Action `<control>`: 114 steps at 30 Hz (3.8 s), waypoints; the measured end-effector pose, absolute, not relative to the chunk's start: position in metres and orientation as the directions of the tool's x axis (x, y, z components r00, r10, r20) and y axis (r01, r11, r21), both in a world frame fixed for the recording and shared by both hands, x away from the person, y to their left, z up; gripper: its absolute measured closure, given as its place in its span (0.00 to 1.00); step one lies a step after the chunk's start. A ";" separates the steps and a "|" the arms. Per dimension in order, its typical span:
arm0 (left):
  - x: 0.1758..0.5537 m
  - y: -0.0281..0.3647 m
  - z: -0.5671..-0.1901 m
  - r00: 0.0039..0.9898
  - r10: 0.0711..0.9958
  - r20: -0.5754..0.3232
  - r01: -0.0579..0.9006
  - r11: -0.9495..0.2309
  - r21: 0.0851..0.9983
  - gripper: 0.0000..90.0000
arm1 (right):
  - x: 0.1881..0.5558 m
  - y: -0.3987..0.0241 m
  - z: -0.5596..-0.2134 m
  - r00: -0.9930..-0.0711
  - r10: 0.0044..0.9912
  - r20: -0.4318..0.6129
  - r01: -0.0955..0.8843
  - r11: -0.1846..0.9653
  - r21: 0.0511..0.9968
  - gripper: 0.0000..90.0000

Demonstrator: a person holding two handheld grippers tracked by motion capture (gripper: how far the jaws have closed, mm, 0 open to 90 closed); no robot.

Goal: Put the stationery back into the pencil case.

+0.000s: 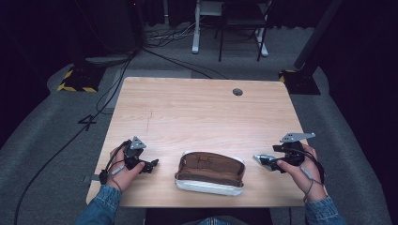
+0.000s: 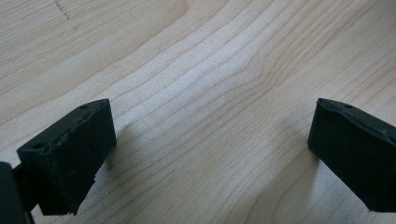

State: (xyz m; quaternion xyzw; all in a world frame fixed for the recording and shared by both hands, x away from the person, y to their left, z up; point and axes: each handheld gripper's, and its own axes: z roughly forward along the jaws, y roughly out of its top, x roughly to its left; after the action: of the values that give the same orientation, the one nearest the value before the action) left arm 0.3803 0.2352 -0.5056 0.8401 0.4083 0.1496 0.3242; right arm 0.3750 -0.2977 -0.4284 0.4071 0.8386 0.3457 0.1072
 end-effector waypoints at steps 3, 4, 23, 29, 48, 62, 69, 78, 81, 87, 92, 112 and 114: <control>0.380 0.235 -0.506 0.622 0.783 -0.013 0.588 -0.457 0.667 0.01 | 0.380 -0.301 -0.437 -0.635 0.770 0.064 0.620 0.459 0.636 0.19; 0.380 0.235 -0.506 0.622 0.783 -0.012 0.588 -0.457 0.667 0.01 | 0.380 -0.302 -0.439 -0.634 0.771 0.065 0.624 0.460 0.632 0.19; 0.381 0.235 -0.506 0.622 0.783 -0.023 0.595 -0.453 0.664 0.01 | 0.388 -0.302 -0.464 -0.631 0.776 -0.008 0.679 0.557 0.478 0.25; 0.381 0.235 -0.506 0.622 0.783 -0.022 0.594 -0.453 0.665 0.01 | 0.391 -0.306 -0.471 -0.631 0.776 0.003 0.688 0.558 0.464 0.29; 0.381 0.235 -0.506 0.622 0.783 -0.023 0.595 -0.453 0.664 0.01 | 0.390 -0.302 -0.471 -0.646 0.763 0.002 0.695 0.587 0.415 0.43; 0.381 0.235 -0.506 0.622 0.782 -0.022 0.594 -0.454 0.664 0.01 | 0.389 -0.303 -0.467 -0.615 0.789 -0.009 0.710 0.559 0.429 0.44; 0.381 0.235 -0.506 0.623 0.782 -0.022 0.594 -0.454 0.664 0.01 | 0.386 -0.305 -0.457 -0.608 0.794 -0.005 0.701 0.539 0.468 0.44; 0.381 0.235 -0.506 0.623 0.782 -0.022 0.594 -0.454 0.664 0.01 | 0.379 -0.305 -0.439 -0.597 0.802 0.011 0.691 0.507 0.515 0.44; 0.381 0.235 -0.506 0.623 0.782 -0.022 0.594 -0.454 0.664 0.01 | 0.376 -0.305 -0.431 -0.598 0.802 0.012 0.682 0.501 0.533 0.44; 0.381 0.235 -0.506 0.622 0.782 -0.022 0.594 -0.454 0.664 0.01 | 0.370 -0.302 -0.418 -0.602 0.798 0.014 0.667 0.493 0.559 0.44; 0.381 0.235 -0.506 0.623 0.782 -0.022 0.594 -0.454 0.664 0.01 | 0.365 -0.298 -0.409 -0.612 0.791 0.010 0.650 0.495 0.577 0.44; 0.379 0.236 -0.506 0.619 0.785 -0.012 0.591 -0.456 0.665 0.01 | 0.348 -0.261 -0.374 -0.703 0.711 0.014 0.556 0.537 0.635 0.44; 0.379 0.236 -0.505 0.619 0.785 -0.012 0.591 -0.457 0.665 0.01 | 0.347 -0.256 -0.371 -0.710 0.704 0.015 0.550 0.540 0.637 0.44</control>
State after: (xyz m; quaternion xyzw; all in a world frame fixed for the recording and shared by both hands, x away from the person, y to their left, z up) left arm 0.3788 0.2361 -0.5055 0.8401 0.4095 0.1503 0.3225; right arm 0.3471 -0.2561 -0.3715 0.3609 0.8689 0.3158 0.1224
